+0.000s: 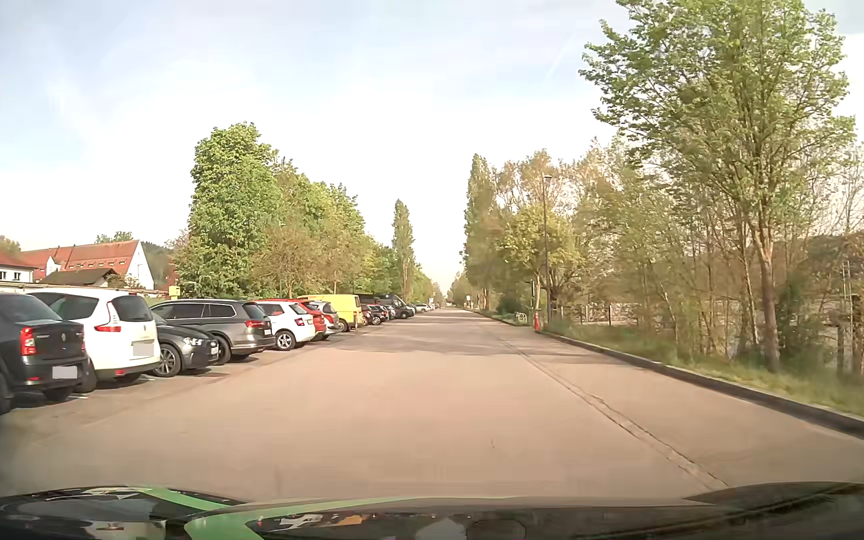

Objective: Follow the waypoints while adhering to traffic rules and regulations

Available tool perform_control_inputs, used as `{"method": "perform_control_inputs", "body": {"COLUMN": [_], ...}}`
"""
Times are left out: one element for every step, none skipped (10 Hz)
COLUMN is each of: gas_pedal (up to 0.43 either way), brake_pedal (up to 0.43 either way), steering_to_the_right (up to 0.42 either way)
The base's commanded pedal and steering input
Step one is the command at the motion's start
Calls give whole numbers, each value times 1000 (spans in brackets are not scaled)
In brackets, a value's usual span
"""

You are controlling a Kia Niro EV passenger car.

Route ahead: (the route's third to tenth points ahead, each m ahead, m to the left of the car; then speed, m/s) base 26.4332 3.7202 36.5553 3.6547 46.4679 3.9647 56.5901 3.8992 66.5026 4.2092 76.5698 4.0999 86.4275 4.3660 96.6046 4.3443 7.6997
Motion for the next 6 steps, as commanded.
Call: {"method": "perform_control_inputs", "body": {"gas_pedal": [98, 98, 98, 98, 98, 98], "brake_pedal": [0, 0, 0, 0, 0, 0], "steering_to_the_right": [0, 0, 0, 0, 0, 0]}}
